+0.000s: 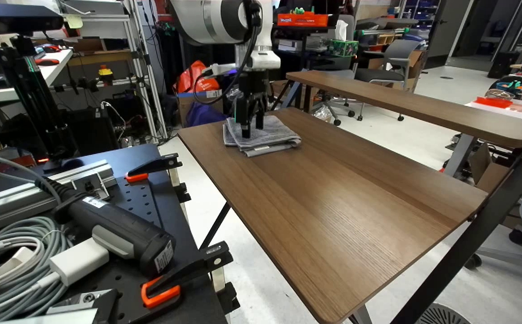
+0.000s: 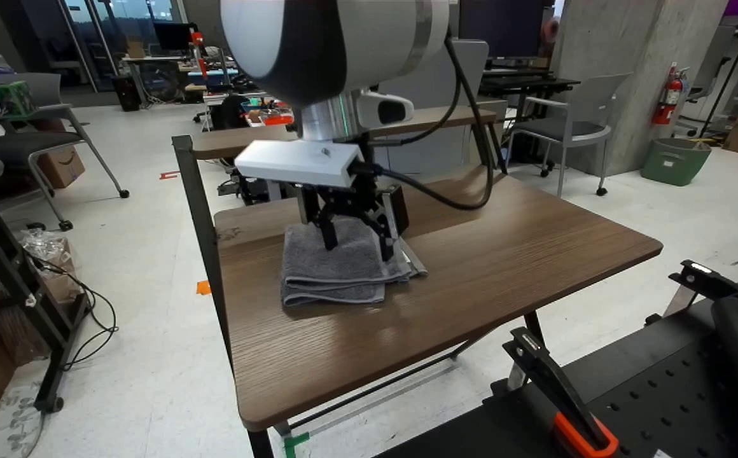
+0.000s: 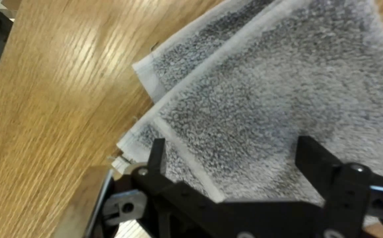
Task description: Move the towel to the left
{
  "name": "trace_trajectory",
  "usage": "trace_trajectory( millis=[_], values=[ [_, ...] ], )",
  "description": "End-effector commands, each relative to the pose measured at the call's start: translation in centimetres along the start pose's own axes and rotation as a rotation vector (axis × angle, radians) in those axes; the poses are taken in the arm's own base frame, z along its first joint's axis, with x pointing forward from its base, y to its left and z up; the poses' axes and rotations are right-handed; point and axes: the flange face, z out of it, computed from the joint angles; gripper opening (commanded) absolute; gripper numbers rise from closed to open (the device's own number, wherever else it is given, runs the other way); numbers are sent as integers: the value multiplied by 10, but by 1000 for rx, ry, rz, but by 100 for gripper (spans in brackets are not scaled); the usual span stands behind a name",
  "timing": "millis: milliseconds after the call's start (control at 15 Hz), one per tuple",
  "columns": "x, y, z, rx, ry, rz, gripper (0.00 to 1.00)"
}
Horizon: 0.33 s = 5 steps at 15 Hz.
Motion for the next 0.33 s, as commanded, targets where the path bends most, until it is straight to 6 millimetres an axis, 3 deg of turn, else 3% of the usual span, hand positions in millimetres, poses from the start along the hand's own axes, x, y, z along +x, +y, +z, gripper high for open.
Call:
trace_trajectory(
  millis=[0,67,133,267],
  values=[
    [-4,22,-80,52,-21,-70,100],
    [0,30,-96,57,-40,-90,100],
    [-1,3,-60,53,-8,-49,100],
    [2,16,-92,63,-16,-72,100]
  ],
)
